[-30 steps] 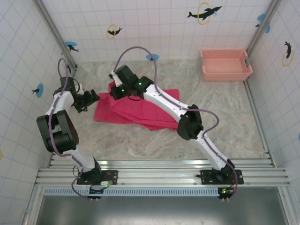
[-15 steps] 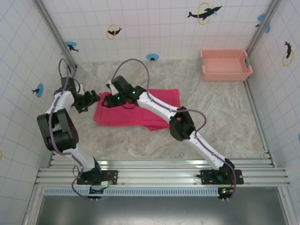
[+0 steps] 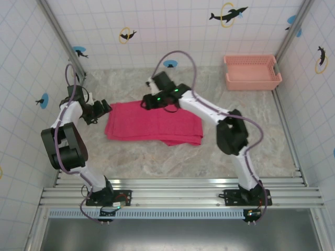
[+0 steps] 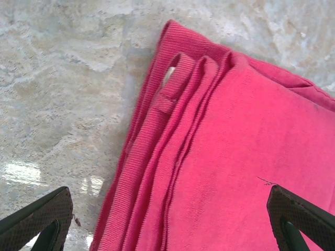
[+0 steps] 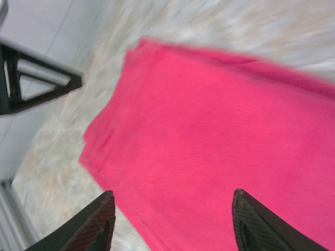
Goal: Roll up the long pants
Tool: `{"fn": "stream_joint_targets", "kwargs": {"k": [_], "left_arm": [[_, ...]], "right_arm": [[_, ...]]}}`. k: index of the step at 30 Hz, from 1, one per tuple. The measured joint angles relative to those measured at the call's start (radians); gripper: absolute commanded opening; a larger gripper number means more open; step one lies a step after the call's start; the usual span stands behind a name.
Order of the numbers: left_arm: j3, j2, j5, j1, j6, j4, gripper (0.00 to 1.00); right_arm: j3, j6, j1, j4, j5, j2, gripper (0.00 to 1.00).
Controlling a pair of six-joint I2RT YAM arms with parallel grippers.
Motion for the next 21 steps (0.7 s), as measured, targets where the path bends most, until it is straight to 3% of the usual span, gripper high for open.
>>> {"fn": "stream_joint_targets", "kwargs": {"k": [5,8,11,15,21], "left_arm": [[0.003,-0.014,-0.006,-0.143,0.021,0.003,0.98],[0.002,-0.007,0.007,-0.244,0.018,0.010,0.97],[-0.020,0.018,0.047,-0.302,-0.015,0.062,0.97],[-0.113,0.069,0.111,-0.312,-0.105,0.161,0.98],[-0.124,0.107,0.112,-0.359,-0.159,0.196,0.98]], "right_arm": [[-0.368,-0.035,-0.228,0.052,0.067,-0.364,0.65],[-0.489,-0.069,-0.291,0.022,0.098,-0.449,0.65],[-0.541,-0.116,-0.322,-0.037,0.119,-0.439,0.64],[-0.608,-0.153,-0.358,-0.051,0.119,-0.396,0.64],[-0.684,-0.166,-0.424,-0.021,0.060,-0.265,0.61]]}}
